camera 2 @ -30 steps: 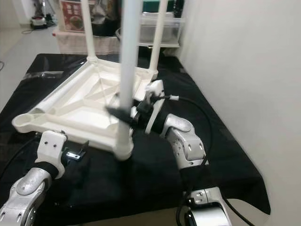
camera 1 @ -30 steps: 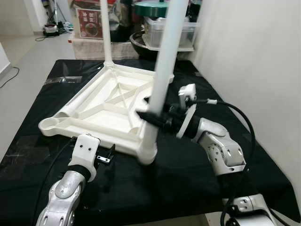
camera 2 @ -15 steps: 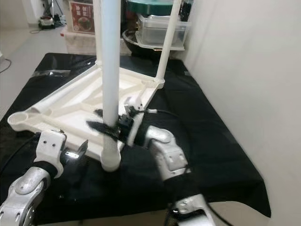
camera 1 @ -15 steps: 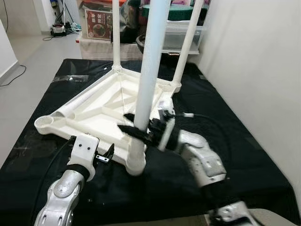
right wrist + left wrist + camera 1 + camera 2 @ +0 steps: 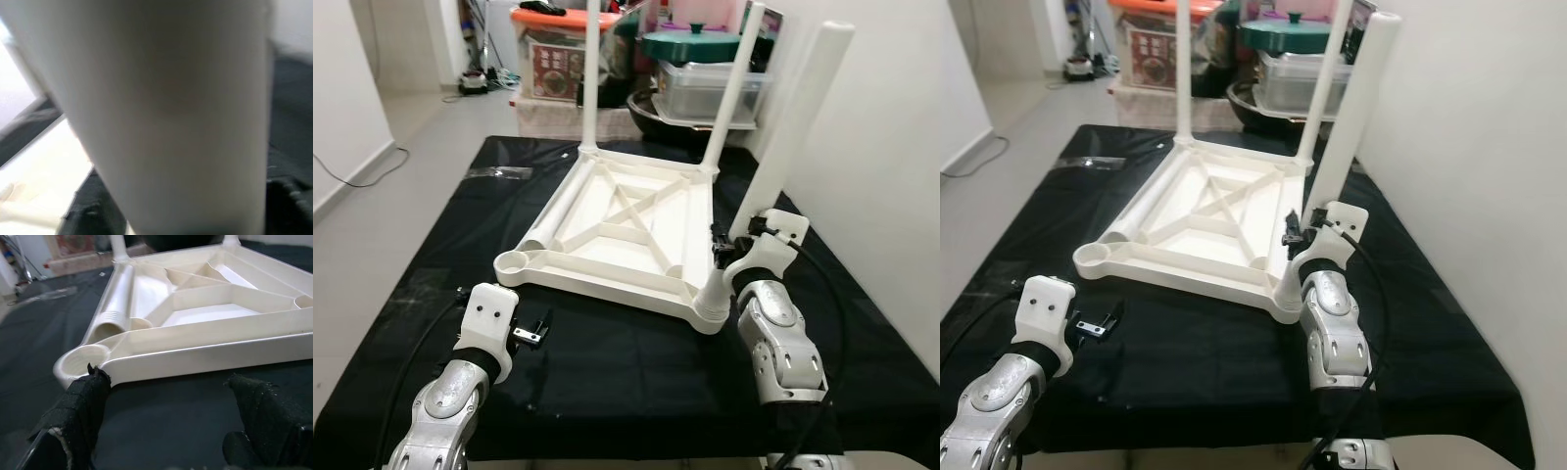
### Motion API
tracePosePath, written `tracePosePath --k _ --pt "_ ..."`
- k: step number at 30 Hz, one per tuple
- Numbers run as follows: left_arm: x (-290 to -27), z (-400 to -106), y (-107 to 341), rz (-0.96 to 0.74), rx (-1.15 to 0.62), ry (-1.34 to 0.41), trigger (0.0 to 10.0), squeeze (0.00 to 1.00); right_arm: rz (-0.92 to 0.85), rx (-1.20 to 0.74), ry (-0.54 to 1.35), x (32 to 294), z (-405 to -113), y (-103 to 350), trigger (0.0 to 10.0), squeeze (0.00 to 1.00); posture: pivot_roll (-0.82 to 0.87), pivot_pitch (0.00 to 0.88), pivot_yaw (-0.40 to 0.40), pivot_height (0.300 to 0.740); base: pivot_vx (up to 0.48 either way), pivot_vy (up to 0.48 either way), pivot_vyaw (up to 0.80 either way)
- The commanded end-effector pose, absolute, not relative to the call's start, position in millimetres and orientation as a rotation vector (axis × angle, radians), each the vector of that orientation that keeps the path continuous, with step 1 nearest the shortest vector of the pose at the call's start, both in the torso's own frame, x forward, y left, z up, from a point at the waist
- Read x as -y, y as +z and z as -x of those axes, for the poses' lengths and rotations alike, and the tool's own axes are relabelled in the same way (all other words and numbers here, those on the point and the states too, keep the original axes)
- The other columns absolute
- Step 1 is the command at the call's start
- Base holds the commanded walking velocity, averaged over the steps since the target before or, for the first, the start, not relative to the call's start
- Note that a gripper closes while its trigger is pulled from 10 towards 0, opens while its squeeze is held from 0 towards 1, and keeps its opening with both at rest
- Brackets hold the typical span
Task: Building children table
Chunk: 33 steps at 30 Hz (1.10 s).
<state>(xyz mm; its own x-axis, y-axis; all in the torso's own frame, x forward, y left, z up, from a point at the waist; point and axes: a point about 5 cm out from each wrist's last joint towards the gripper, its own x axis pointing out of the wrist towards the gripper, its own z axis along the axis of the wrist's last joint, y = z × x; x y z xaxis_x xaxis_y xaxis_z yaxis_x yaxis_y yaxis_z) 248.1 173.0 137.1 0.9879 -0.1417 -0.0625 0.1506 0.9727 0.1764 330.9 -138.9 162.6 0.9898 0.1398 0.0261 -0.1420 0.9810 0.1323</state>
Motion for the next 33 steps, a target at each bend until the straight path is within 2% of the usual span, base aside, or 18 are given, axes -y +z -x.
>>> tracePosePath --k 1,2,6,8,9,11,18,19,21,22,24,26,28,29,30,31,32,33 --pt "-171 -249 135 -0.186 -0.064 -0.163 10.0 0.0 -0.172 0.069 0.283 122 -334 175 10.0 0.89 0.11 0.0 -0.098 0.74 0.0 0.0 0.0" --pt "-171 -249 135 -0.185 -0.064 -0.163 10.0 0.0 -0.199 0.126 0.38 113 -338 190 10.0 0.0 0.11 0.0 -0.098 0.74 0.0 0.0 0.0" --pt "-171 -250 134 -0.181 -0.063 -0.163 10.0 0.0 -0.215 0.208 0.633 102 -344 218 10.0 0.0 0.11 0.0 -0.101 0.74 0.0 0.0 0.0" --pt "-171 -250 134 -0.177 -0.062 -0.163 10.0 0.0 -0.177 0.178 1.051 94 -330 228 10.0 0.0 0.12 0.0 -0.107 0.74 0.0 0.0 0.0" --pt "-171 -250 134 -0.177 -0.062 -0.163 10.0 0.0 -0.177 0.178 1.051 94 -330 228 10.0 0.0 0.12 0.0 -0.107 0.74 0.0 0.0 0.0" --pt "-170 -250 133 -0.175 -0.061 -0.164 10.0 0.0 -0.153 0.117 1.292 89 -314 223 10.0 0.0 0.12 0.0 -0.11 0.74 0.0 0.0 0.0" --pt "-170 -249 134 -0.171 -0.059 -0.158 10.0 0.0 -0.094 0.067 1.459 64 -292 198 10.0 0.0 0.15 0.0 -0.131 0.74 0.0 0.0 0.0" --pt "-171 -248 134 -0.171 -0.059 -0.154 10.0 0.0 -0.117 0.08 1.382 60 -297 195 0.0 0.0 0.15 0.0 -0.132 0.74 0.0 0.0 0.0" --pt "-171 -247 135 -0.17 -0.058 -0.151 10.0 0.0 -0.129 0.053 1.076 61 -320 185 0.0 0.0 0.15 0.0 -0.125 0.74 0.0 0.0 0.0" --pt "-171 -247 135 -0.17 -0.058 -0.151 10.0 0.0 -0.129 0.053 1.076 61 -320 185 0.0 0.0 0.15 0.0 -0.125 0.74 0.0 0.0 0.0" --pt "-172 -246 135 -0.169 -0.058 -0.152 10.0 0.0 -0.109 0.011 0.8 71 -340 177 0.0 0.0 0.14 0.0 -0.12 0.74 0.0 0.0 0.0" --pt "-172 -246 135 -0.169 -0.058 -0.152 10.0 0.0 -0.109 0.011 0.8 71 -340 177 0.0 0.0 0.14 0.0 -0.12 0.74 0.0 0.0 0.0" --pt "-171 -247 136 -0.169 -0.057 -0.159 10.0 0.0 -0.182 -0.109 0.203 131 -364 160 0.0 0.0 0.12 0.0 -0.109 0.74 0.0 0.0 0.0" --pt "-171 -247 136 -0.169 -0.057 -0.159 10.0 0.0 -0.182 -0.109 0.203 131 -364 160 0.0 0.0 0.12 0.0 -0.109 0.74 0.0 0.0 0.0" --pt "-171 -247 136 -0.17 -0.056 -0.161 10.0 0.0 -0.167 -0.15 -0.025 160 -363 151 0.0 0.0 0.12 0.0 -0.107 0.74 0.0 0.0 0.0" --pt "-171 -247 136 -0.17 -0.056 -0.161 10.0 0.0 -0.167 -0.15 -0.025 160 -363 151 0.0 0.0 0.12 0.0 -0.107 0.74 0.0 0.0 0.0" --pt "-171 -247 137 -0.17 -0.057 -0.163 10.0 0.0 -0.134 -0.159 -0.184 182 -356 146 0.0 0.0 0.12 0.0 -0.104 0.74 0.0 0.0 0.0" --pt "-171 -247 137 -0.171 -0.057 -0.164 10.0 0.0 -0.101 -0.156 -0.215 188 -349 144 0.0 0.0 0.12 0.0 -0.102 0.74 0.0 0.0 0.0"
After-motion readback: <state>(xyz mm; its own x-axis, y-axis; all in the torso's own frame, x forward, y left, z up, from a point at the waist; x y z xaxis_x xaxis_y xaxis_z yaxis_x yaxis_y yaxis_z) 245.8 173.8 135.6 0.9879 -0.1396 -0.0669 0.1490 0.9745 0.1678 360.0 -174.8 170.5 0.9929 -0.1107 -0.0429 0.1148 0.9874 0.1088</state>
